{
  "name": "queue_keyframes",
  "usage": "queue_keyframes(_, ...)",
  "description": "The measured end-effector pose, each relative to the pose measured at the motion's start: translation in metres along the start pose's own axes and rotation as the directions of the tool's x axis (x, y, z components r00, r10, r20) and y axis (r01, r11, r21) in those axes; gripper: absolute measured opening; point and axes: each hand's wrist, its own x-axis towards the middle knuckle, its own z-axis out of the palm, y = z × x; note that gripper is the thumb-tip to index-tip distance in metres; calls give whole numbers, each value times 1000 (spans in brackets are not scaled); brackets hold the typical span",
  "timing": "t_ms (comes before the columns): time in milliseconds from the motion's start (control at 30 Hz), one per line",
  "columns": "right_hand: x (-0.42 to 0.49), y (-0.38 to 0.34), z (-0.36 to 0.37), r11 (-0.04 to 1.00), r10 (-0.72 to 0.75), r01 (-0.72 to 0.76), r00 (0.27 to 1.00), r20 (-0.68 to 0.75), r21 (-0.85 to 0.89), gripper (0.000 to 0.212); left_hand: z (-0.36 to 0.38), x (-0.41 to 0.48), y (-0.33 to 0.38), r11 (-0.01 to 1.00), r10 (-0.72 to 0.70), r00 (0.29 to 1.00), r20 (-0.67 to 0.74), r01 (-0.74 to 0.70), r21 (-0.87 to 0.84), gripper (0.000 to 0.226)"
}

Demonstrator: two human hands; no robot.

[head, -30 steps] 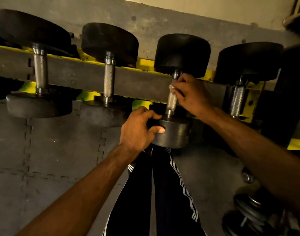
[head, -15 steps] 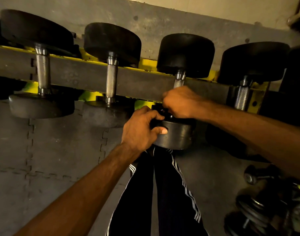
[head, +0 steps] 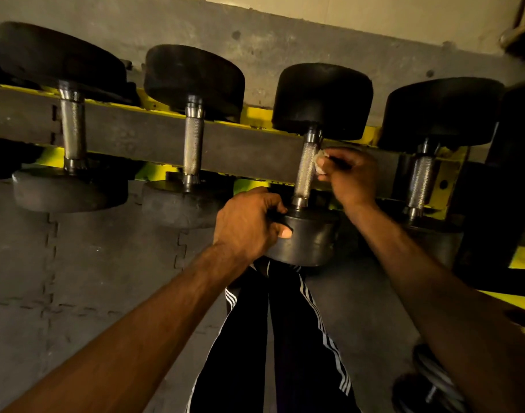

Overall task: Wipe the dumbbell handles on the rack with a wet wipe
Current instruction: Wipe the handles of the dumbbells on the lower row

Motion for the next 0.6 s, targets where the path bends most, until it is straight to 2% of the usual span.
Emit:
queue_keyframes(33,-3,5,-1,998,58,-58,997,41,10,17,-1,1,1,1000,-3,1000,9,3,16,38)
queue_keyframes(133,-18,19,-14,949,278,-231,933,229,-213,25,-2,2,2,999,-23,1000,20,22,38,38)
queue_keyframes(167,-16,18,-17,936,318,-263,915,248,-233,25,-2,2,2,999,-25,999,20,24,34,38)
queue_keyframes(200,-10,15,-18,939,323,-279,915,243,-199,25,-2,1,2,999,-25,1000,19,25,22,37)
queue_keyframes(267,9,3,-11,958,282,-287,943,177,3,26,-1,0,1,1000,-22,1000,18,22,-12,36)
queue_keyframes(333,24,-6,0,932,275,-298,952,133,204,25,1,-2,1,999,-12,1000,7,12,-31,35)
queue_keyframes(367,27,-4,4,916,294,-321,945,144,240,23,1,-3,1,999,-6,1000,0,6,-32,35)
queue_keyframes(400,25,0,4,908,320,-355,931,178,224,21,2,-4,1,1000,-4,1000,-3,4,-31,35)
queue_keyframes(500,12,22,-10,885,442,-465,847,296,9,25,1,-5,2,1000,-6,1000,-14,5,-28,33)
queue_keyframes(533,12,25,-14,875,461,-484,827,320,-9,25,1,-5,2,999,-7,1000,-16,6,-32,33)
queue_keyframes(600,23,23,-13,862,446,-500,826,344,82,23,2,-5,3,999,-7,1000,-11,6,-38,34)
